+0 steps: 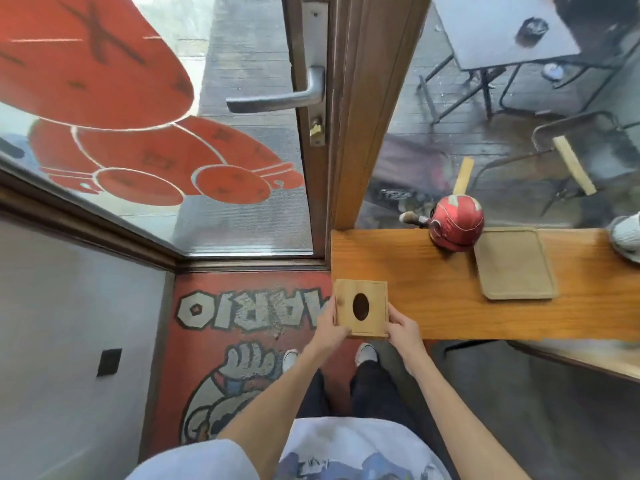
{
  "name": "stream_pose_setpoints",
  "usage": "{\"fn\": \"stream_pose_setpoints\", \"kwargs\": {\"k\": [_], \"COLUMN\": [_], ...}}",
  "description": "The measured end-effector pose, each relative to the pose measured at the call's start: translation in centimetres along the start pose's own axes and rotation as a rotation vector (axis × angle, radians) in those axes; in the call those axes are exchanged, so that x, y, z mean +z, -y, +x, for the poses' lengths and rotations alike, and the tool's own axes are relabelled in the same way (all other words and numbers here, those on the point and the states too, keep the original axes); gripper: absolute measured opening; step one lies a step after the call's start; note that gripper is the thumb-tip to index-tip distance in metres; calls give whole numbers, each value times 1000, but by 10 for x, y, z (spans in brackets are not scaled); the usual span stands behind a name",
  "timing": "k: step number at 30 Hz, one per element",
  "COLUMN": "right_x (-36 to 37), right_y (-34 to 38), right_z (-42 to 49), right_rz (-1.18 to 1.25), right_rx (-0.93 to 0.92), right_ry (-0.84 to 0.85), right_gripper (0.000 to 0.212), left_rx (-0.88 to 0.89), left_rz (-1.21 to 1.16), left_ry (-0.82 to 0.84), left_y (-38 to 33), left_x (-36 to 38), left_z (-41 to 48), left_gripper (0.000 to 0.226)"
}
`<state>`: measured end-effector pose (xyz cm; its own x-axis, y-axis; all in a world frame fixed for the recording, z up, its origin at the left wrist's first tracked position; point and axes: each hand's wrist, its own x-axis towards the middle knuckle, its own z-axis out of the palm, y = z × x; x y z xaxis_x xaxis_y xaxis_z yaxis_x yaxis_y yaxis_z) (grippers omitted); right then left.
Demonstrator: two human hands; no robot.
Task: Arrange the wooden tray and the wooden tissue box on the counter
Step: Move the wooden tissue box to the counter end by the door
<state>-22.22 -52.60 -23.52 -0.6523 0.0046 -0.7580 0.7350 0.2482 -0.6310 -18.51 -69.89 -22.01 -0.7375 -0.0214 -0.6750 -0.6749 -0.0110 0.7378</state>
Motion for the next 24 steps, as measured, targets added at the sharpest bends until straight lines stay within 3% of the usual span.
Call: {"fn": "stream_pose_setpoints", "kwargs": {"k": [8, 16, 18, 21, 24], "right_x": [0, -10, -15, -30, -47], "right_y": [-9, -17, -20, -26, -41], "right_z": [10, 17, 22, 28, 31], "right_rz": [11, -23, -77, -183, -509], "right_rx": [35, -1, -24, -80, -205], "right_ry": [-29, 62, 95, 178, 172], "right_gripper": [57, 60, 62, 68, 76], "left_rx": [-136, -200, -226, -209, -212], "left_rz": [-57, -45, -26, -6, 6], "left_ry": [0, -94, -103, -60, 35], "left_y": [12, 21, 25, 31, 35], "left_x": [0, 0, -4, -11, -15], "left_z": [14, 20, 23, 26, 30], "left_gripper": [89, 65, 57, 63, 78]}}
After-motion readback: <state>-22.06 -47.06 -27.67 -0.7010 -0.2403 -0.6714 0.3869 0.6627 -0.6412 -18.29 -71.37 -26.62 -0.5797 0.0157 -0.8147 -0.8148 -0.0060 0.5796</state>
